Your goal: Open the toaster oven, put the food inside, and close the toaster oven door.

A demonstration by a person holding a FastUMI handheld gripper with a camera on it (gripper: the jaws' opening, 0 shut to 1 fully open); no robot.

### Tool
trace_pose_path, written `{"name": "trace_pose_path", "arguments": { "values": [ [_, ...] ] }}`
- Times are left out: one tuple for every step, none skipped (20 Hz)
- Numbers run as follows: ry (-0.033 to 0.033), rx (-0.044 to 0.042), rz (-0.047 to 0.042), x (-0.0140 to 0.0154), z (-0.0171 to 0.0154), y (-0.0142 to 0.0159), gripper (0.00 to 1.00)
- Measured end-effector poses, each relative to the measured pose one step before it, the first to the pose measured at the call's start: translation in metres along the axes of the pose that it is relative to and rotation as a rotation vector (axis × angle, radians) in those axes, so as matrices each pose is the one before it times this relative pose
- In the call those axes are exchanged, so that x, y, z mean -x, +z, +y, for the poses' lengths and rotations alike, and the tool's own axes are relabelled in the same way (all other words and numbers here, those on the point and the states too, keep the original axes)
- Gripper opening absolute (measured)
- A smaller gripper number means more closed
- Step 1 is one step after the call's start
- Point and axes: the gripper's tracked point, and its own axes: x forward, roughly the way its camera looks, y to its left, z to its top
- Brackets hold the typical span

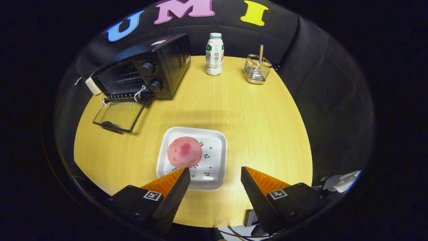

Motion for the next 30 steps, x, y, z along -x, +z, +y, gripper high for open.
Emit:
{"name": "trace_pose_path", "arguments": {
  "values": [
    [0.00792,-0.00293,0.01538,-0.00778,-0.00339,-0.00288,0.99],
    [0.00674,-0.00308,0.01433,-0.00723,-0.00233,-0.00389,0.99],
    [0.00450,-0.00711,0.01219,-0.00532,-0.00298,-0.00307,0.99],
    [0.00465,-0.01058,0.00993,-0.00482,-0.00280,-0.00288,0.99],
    [0.00315,-0.01337,0.01821,-0.00528,-0.00220,-0.00347,0.99],
    [0.00284,-0.01628,0.01701,-0.00479,-0.00174,-0.00228,0.99],
    [0.00201,-0.01263,0.00601,-0.00413,-0.00156,0.00034,0.99],
    [-0.00470,-0.00332,0.00349,-0.00542,-0.00268,0.00147,0.99],
    [-0.00757,0.00098,0.00849,-0.00413,-0.00263,0.00015,0.99],
    [-0.00357,-0.00355,0.01300,-0.00350,-0.00096,-0.00167,0.99],
    [0.00085,-0.00786,0.00943,-0.00284,0.00071,0.00048,0.99],
    [-0.00069,-0.00776,0.00998,-0.00314,0.00022,-0.00185,0.98],
    [0.00623,-0.01246,0.00664,-0.00244,0.00154,-0.00136,0.92],
    [0.00345,-0.01495,0.01449,-0.00241,0.00177,-0.00496,0.86],
    [0.01571,-0.01657,0.02888,-0.00238,0.00336,-0.00740,0.76],
    [-0.00584,-0.02717,-0.01926,0.00232,-0.00111,0.00532,0.66],
    [0.01105,-0.02321,0.02106,0.00024,0.00071,-0.00349,0.59],
    [0.00408,-0.02589,0.00195,-0.00303,-0.00134,0.00169,0.48],
    [0.01620,-0.03061,0.01017,0.00089,0.00108,0.00105,0.38],
    [0.00811,-0.02257,0.01227,-0.00077,-0.00118,-0.00065,0.27],
    [0.00238,-0.01108,-0.00040,0.00065,-0.00354,0.00265,0.23],
    [0.00816,-0.00787,-0.00249,-0.00070,0.00097,-0.00214,0.15],
    [0.01594,0.00312,-0.00356,0.00346,0.00229,-0.00109,0.14],
    [0.01513,0.00208,-0.01609,-0.00200,0.00123,-0.00065,0.10],
    [0.03315,-0.00791,0.00177,-0.00015,0.00621,-0.00621,0.08],
    [0.03435,-0.02151,-0.00884,-0.00059,0.00193,0.00100,0.07],
    [0.01457,-0.04286,-0.00097,0.00347,0.00122,0.00002,0.05],
    [0.01162,-0.04805,0.00323,-0.00172,0.00084,-0.00444,0.05],
    [0.00333,-0.04583,-0.00752,0.00098,-0.00040,-0.00144,0.05],
    [0.00464,-0.03698,-0.00684,-0.00158,0.00224,-0.00259,0.05]
  ]
}}
